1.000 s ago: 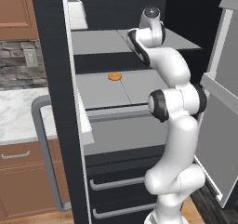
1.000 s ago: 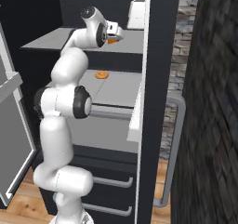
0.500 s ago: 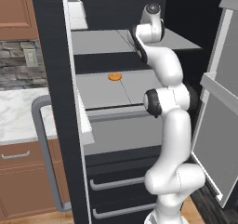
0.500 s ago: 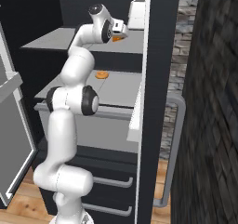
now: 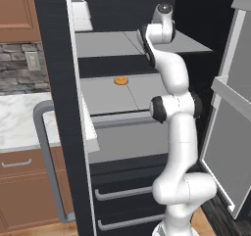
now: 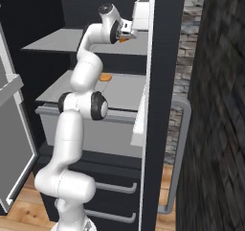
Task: Pick the cheese from the fridge and the cheese grater from the cabinet and place them next to the salad bowl.
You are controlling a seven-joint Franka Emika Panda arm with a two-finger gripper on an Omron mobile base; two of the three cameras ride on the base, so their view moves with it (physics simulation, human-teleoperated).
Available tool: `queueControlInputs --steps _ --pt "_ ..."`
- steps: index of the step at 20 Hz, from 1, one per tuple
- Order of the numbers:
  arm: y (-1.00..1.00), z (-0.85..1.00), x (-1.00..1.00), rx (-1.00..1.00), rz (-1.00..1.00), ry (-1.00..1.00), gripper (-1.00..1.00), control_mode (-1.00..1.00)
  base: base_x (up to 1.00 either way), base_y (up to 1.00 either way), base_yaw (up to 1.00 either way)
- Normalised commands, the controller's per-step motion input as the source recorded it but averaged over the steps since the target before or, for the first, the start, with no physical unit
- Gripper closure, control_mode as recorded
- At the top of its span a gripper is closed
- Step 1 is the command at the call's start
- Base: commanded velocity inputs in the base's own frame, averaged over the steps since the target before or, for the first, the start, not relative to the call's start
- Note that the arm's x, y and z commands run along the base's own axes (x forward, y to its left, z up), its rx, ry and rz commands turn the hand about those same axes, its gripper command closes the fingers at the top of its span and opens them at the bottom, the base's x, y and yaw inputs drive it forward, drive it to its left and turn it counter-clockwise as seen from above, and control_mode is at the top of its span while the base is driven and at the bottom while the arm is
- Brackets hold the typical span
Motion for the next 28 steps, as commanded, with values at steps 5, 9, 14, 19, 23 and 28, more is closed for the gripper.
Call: queueControlInputs --steps 5,9,14,19,23,28 --pt "-0.18 -0.49 0.24 0.02 0.0 0.0 1.0 -1.0 0.0 0.0 0.0" --pt "0.0 -0.23 0.25 0.0 0.0 -0.02 1.0 -1.0 0.0 0.0 0.0" --pt "-0.04 -0.23 0.59 0.0 0.0 0.0 1.0 -1.0 0.0 0.0 0.0" --pt "-0.06 -0.2 0.53 0.02 0.0 0.0 1.0 -1.0 0.0 0.0 0.0" --pt "-0.12 0.0 -0.29 0.09 -0.02 0.03 1.0 -1.0 0.0 0.0 0.0" --pt "-0.03 0.37 -0.93 0.1 -0.13 0.1 1.0 -1.0 0.0 0.0 0.0"
